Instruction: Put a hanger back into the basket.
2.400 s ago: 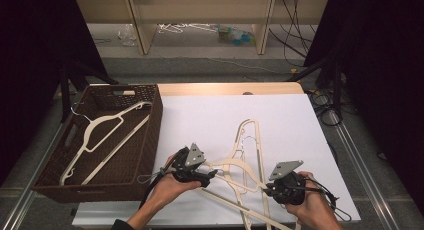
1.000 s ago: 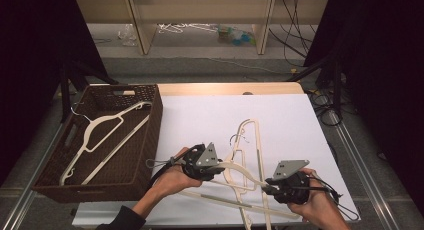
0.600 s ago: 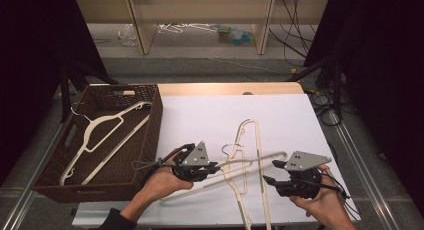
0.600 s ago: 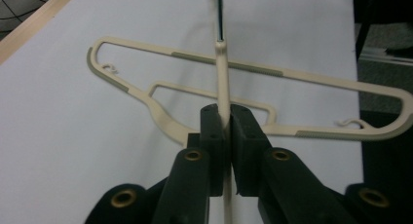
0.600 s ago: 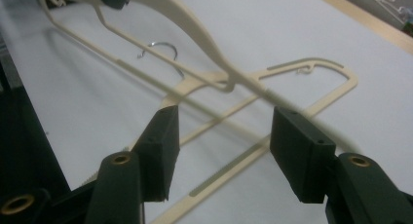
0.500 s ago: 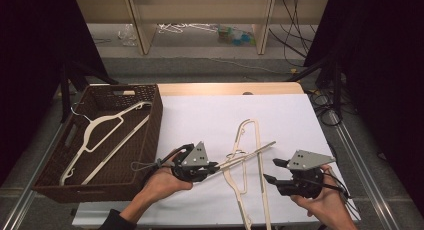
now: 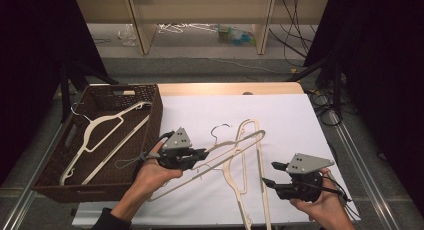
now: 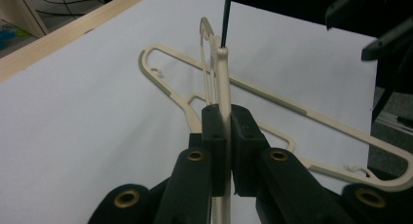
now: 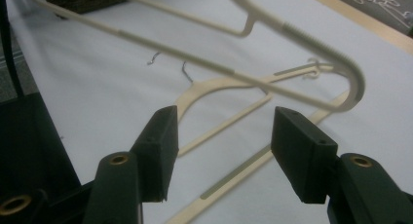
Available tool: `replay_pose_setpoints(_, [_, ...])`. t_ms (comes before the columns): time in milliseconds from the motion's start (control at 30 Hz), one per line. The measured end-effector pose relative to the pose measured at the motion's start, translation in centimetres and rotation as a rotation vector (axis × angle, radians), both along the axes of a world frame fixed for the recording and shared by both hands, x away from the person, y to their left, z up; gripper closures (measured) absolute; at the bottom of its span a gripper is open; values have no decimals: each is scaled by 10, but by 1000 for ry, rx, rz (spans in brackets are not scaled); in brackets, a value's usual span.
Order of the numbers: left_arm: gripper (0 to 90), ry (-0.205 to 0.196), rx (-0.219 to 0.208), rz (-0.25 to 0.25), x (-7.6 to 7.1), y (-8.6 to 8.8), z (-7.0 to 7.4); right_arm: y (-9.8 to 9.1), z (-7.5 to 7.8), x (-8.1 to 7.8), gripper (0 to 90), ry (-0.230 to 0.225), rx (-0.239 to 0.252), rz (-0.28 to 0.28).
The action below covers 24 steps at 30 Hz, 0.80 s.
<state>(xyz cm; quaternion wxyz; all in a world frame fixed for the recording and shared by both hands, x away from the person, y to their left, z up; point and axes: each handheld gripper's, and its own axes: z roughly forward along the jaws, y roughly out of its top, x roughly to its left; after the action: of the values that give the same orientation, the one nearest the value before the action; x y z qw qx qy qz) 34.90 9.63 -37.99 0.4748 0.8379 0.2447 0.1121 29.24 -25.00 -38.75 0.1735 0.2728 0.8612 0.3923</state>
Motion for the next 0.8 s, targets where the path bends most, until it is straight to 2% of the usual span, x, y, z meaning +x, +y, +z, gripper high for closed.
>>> replay_pose_setpoints(67, [858, 13, -24, 19, 1, 7, 6, 1, -2, 0, 444, 7, -5, 5])
replay_pose_setpoints(100, [858, 7, -44, 25, 1, 9, 9, 2, -4, -1, 444, 15, -8, 10])
replay_pose_setpoints(200, [858, 1, -71, 54, 0, 18, 21, 5, -10, -1, 444, 33, -17, 16])
replay_pose_setpoints(300, [858, -7, -126, 72, -4, 29, 37, 6, -14, -2, 445, 43, -27, 27])
replay_pose_setpoints(400, [858, -12, -215, 83, -11, 44, 57, 7, -16, -2, 445, 55, -29, 29])
replay_pose_setpoints(500, [858, -9, -255, 95, -16, 57, 70, 7, -17, -2, 444, 54, -29, 26])
replay_pose_setpoints(567, [858, -2, -261, 99, -18, 65, 79, 7, -18, -2, 444, 55, -29, 25])
replay_pose_setpoints(667, [858, 25, -302, 125, -20, 80, 93, 8, -18, -1, 444, 63, -30, 34])
replay_pose_setpoints(800, [858, -1, -314, 153, -20, 99, 112, 9, -20, -1, 444, 61, -36, 32])
